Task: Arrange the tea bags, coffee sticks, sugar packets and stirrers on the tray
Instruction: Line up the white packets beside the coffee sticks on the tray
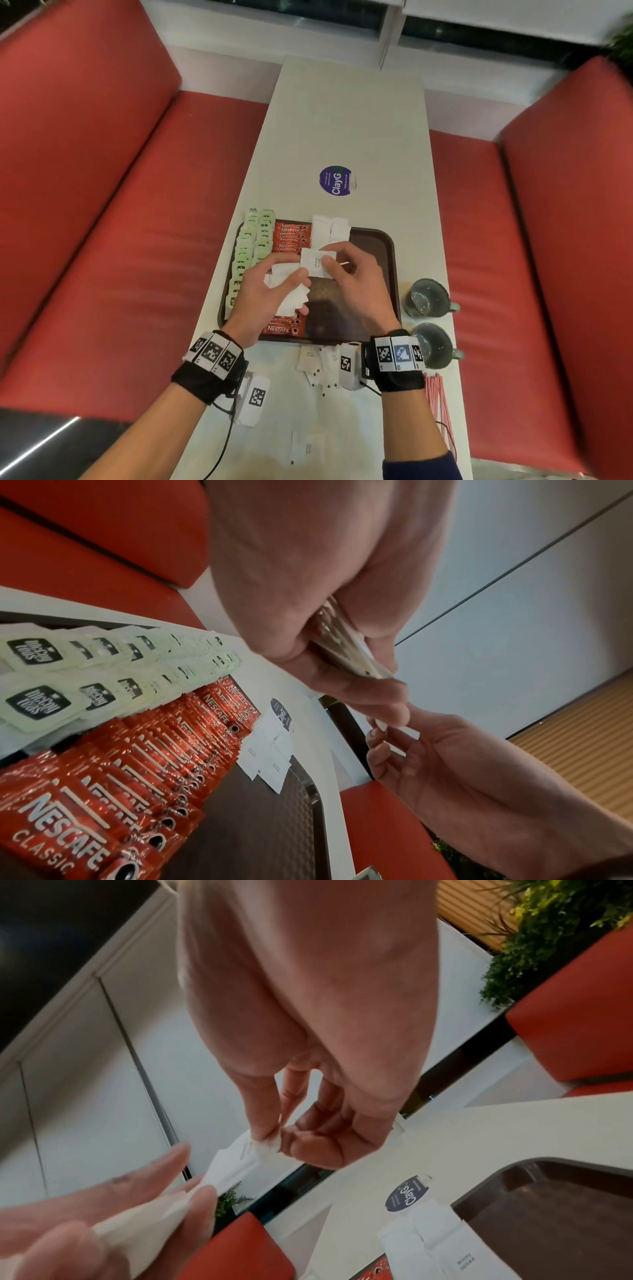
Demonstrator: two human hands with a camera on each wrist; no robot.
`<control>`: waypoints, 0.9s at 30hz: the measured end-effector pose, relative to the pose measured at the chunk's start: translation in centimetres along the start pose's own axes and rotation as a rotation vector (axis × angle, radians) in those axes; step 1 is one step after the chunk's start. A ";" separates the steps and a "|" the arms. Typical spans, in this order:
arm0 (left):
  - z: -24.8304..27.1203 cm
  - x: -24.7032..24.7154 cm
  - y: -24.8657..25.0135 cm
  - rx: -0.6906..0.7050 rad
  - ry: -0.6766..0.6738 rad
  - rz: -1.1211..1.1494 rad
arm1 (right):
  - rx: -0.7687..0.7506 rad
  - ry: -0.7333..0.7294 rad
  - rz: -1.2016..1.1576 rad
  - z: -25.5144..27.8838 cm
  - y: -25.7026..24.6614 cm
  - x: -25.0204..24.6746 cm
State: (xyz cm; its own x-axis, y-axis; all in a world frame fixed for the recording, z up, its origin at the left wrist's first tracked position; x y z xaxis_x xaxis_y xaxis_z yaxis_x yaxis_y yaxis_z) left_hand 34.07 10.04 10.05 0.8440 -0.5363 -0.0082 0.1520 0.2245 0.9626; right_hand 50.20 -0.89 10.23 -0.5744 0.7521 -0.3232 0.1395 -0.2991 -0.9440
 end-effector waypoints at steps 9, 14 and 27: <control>0.8 1.4 1.2 0.090 -0.113 -0.036 | -0.036 0.059 -0.055 -0.1 -0.1 -1.2; 0.0 1.5 0.0 0.053 -0.050 -0.019 | 0.095 0.105 -0.272 -0.3 0.7 -1.2; 0.3 0.9 -3.4 -0.129 -0.017 0.084 | 0.271 0.362 0.133 -6.6 9.5 -5.1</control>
State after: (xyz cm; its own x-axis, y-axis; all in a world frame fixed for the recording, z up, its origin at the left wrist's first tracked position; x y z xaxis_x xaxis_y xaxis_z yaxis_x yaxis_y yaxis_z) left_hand 34.16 8.56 6.87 0.8481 -0.5242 0.0769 0.1466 0.3716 0.9167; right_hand 59.77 -3.65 2.49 -0.2405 0.8389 -0.4883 -0.0507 -0.5132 -0.8568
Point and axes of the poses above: each hand's wrist, its own z-axis away from the middle knuckle, its own x-axis out of the palm, y = z × x, the point moved 8 cm from there along -z, towards the middle knuckle, and after that the axes turned 12 degrees about y, right-handed, at the moved point
